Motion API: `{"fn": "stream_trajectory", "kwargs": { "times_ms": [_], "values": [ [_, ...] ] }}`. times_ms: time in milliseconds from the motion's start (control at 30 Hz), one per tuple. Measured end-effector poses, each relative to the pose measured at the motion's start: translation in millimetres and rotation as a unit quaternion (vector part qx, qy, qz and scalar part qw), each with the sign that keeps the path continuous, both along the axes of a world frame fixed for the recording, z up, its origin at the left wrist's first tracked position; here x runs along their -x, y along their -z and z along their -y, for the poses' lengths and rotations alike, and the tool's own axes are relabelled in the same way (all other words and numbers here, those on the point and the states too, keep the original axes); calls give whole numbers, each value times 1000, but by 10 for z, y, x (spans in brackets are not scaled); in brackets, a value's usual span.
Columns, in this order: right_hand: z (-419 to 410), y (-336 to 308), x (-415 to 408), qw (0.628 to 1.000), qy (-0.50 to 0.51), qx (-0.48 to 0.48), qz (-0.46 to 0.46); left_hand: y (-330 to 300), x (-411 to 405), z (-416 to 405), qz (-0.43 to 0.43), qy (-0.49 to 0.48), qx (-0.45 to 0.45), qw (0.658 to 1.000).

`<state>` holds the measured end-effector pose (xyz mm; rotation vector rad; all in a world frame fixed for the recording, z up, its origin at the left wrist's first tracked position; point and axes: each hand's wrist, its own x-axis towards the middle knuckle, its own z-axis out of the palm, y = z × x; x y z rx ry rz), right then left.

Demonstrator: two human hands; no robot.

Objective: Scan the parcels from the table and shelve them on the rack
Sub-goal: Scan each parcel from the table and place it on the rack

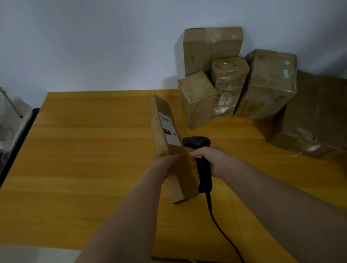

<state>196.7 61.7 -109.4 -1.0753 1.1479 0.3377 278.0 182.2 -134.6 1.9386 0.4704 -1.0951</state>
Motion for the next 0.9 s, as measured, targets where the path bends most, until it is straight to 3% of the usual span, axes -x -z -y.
{"fn": "stream_trajectory", "kwargs": {
  "times_ms": [467, 700, 900],
  "values": [
    [101, 252, -22, 1000, 1, -14, 3, 299, -67, 17, -13, -11, 64, 998],
    [129, 99, 159, 997, -37, 51, 34, 141, 9, -118, -78, -21, 150, 985],
    [10, -106, 343, 988, -42, 133, 60, -123, 254, -194, -10, -86, 199, 976]
  ]
}}
